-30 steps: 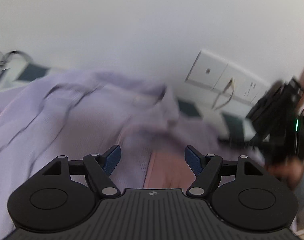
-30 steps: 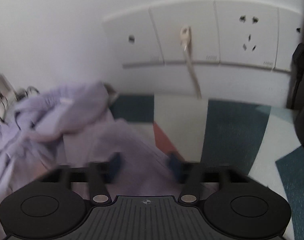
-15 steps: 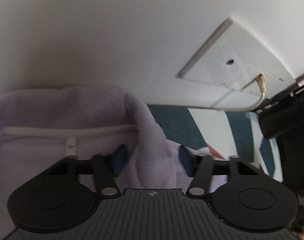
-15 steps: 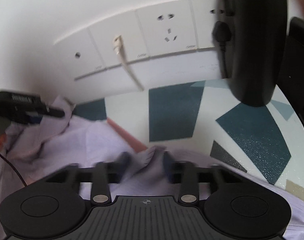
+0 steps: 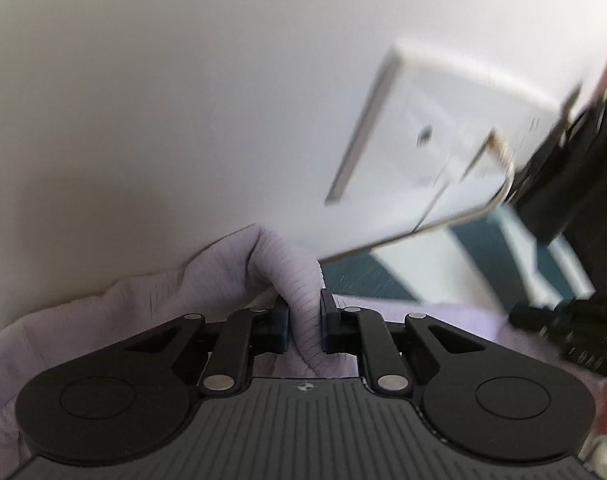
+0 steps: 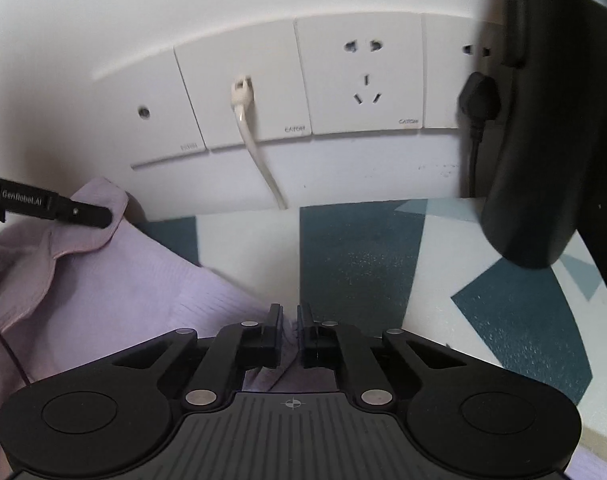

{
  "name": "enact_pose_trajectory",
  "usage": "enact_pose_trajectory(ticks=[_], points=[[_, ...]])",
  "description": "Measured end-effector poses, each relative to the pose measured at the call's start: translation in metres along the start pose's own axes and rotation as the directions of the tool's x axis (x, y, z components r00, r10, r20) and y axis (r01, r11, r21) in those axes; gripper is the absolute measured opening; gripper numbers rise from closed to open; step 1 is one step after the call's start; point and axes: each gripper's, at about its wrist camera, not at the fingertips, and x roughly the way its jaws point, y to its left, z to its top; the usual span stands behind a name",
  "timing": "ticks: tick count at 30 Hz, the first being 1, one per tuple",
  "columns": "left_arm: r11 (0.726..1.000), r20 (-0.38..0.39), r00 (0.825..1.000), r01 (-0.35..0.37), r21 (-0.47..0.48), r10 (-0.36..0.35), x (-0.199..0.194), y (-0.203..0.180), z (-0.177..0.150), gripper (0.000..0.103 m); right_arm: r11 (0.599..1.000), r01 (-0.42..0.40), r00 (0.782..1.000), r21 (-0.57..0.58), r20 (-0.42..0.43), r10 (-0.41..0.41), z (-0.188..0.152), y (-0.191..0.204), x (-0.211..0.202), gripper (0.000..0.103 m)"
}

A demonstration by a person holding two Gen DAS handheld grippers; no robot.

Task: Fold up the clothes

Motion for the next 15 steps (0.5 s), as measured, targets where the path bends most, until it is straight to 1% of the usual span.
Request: enact_pose_trajectory(ticks=[1, 2, 3, 4, 5, 7, 8, 9, 10, 11, 12, 15], points=[[1.0, 0.007, 1.0, -0.014, 0.007, 0.014, 0.002, -0.002, -0.004, 0.024, 1.0, 0.009, 1.0, -0.003, -0.003, -0.009, 0.001, 0.001, 0.001, 0.008], [1.0, 0.012, 1.0, -0.026, -0.007, 0.026, 0.001, -0.003, -0.006, 0.04, 1.0, 0.019, 1.0, -0.005, -0.005, -0.019, 0.002, 0.002, 0.001, 0.009], [0.999, 0.006, 0.999, -0.034, -0.02, 0.034, -0.002, -0.003, -0.006, 0.049, 1.0, 0.028, 1.0, -0.006, -0.008, -0.028, 0.003, 0.004, 0.002, 0.017], [0.999, -0.001, 0.999, -0.036, -0.027, 0.036, -0.007, 0.0, -0.006, 0.062, 1.0, 0.028, 1.0, 0.011, -0.006, -0.028, 0.004, 0.003, -0.002, 0.025], [0.999, 0.002, 0.999, -0.037, -0.024, 0.037, -0.015, 0.003, -0.005, 0.067, 0.999, 0.011, 1.0, 0.031, 0.015, -0.012, 0.005, 0.003, -0.009, 0.027], [0.999, 0.025, 0.999, -0.031, 0.008, 0.031, -0.042, 0.002, -0.011, 0.067, 0.997, -0.042, 0.997, 0.066, 0.061, 0.038, 0.007, 0.003, -0.025, 0.03], [1.0, 0.03, 0.999, -0.021, 0.017, 0.021, -0.058, 0.0, -0.017, 0.067, 0.993, -0.088, 0.994, 0.078, 0.078, 0.081, 0.01, 0.003, -0.031, 0.03], [1.0, 0.032, 0.999, -0.006, 0.025, 0.005, -0.075, -0.004, -0.025, 0.067, 0.985, -0.15, 0.986, 0.087, 0.083, 0.143, 0.012, 0.005, -0.035, 0.031], [0.999, 0.025, 1.0, 0.011, 0.037, -0.012, -0.089, -0.011, -0.037, 0.068, 0.972, -0.213, 0.975, 0.095, 0.088, 0.205, 0.015, 0.007, -0.039, 0.032], [0.998, 0.012, 1.0, 0.021, 0.056, -0.022, -0.101, -0.019, -0.048, 0.069, 0.952, -0.288, 0.957, 0.107, 0.065, 0.282, 0.019, 0.011, -0.037, 0.032], [0.996, -0.002, 1.0, 0.023, 0.081, -0.023, -0.111, -0.028, -0.06, 0.069, 0.924, -0.362, 0.932, 0.123, 0.041, 0.36, 0.022, 0.015, -0.034, 0.032], [0.981, -0.055, 0.998, -0.023, 0.193, 0.034, -0.12, -0.062, -0.106, 0.069, 0.876, -0.419, 0.897, 0.238, -0.043, 0.44, 0.019, 0.029, -0.006, 0.034]])
